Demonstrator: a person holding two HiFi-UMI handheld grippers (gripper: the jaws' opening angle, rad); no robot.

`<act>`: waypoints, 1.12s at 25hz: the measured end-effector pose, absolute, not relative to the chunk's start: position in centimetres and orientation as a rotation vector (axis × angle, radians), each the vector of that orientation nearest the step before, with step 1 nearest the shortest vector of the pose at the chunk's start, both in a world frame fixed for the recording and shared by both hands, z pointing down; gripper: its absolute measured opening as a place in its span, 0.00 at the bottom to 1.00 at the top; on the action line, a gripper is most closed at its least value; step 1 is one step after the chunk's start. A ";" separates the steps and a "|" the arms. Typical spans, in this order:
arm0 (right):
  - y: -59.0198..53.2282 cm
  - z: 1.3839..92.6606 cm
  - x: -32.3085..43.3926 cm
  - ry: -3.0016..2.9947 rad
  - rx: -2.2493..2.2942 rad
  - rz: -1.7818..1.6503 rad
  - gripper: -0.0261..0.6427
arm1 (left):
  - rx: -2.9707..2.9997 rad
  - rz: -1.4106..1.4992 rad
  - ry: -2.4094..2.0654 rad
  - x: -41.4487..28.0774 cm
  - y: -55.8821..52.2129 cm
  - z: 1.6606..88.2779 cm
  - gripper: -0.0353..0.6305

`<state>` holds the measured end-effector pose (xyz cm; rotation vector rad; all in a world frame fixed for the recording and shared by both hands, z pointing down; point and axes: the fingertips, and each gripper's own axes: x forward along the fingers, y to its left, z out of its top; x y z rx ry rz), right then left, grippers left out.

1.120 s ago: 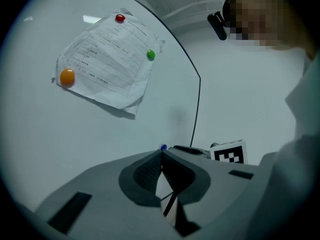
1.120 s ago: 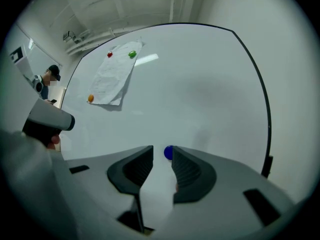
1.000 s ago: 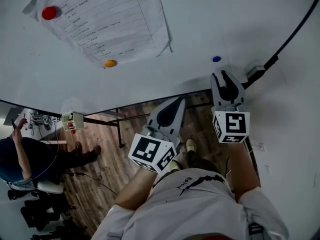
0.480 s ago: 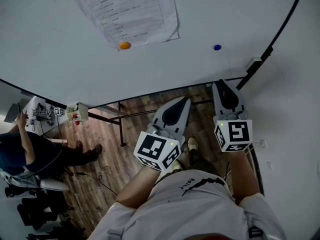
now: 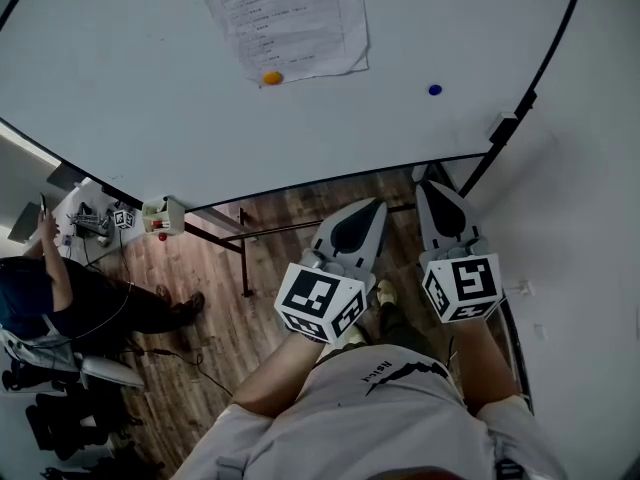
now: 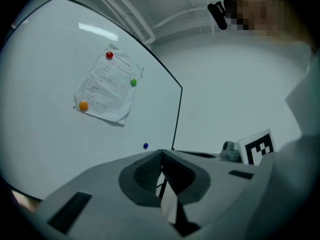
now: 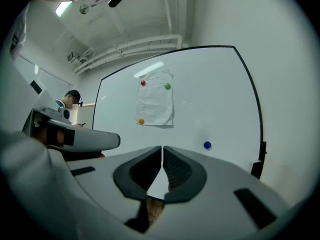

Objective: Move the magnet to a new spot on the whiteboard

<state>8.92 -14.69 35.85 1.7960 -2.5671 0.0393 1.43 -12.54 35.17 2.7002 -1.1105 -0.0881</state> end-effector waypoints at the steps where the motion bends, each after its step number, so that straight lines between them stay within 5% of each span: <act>1: -14.2 35.8 8.5 -2.575 1.786 0.046 0.07 | 2.701 -0.090 -1.109 1.3 -12.2 35.1 0.07; 28: -10.0 34.7 2.6 -2.638 1.647 0.014 0.06 | 2.696 -0.172 -1.163 -2.4 -8.9 33.2 0.07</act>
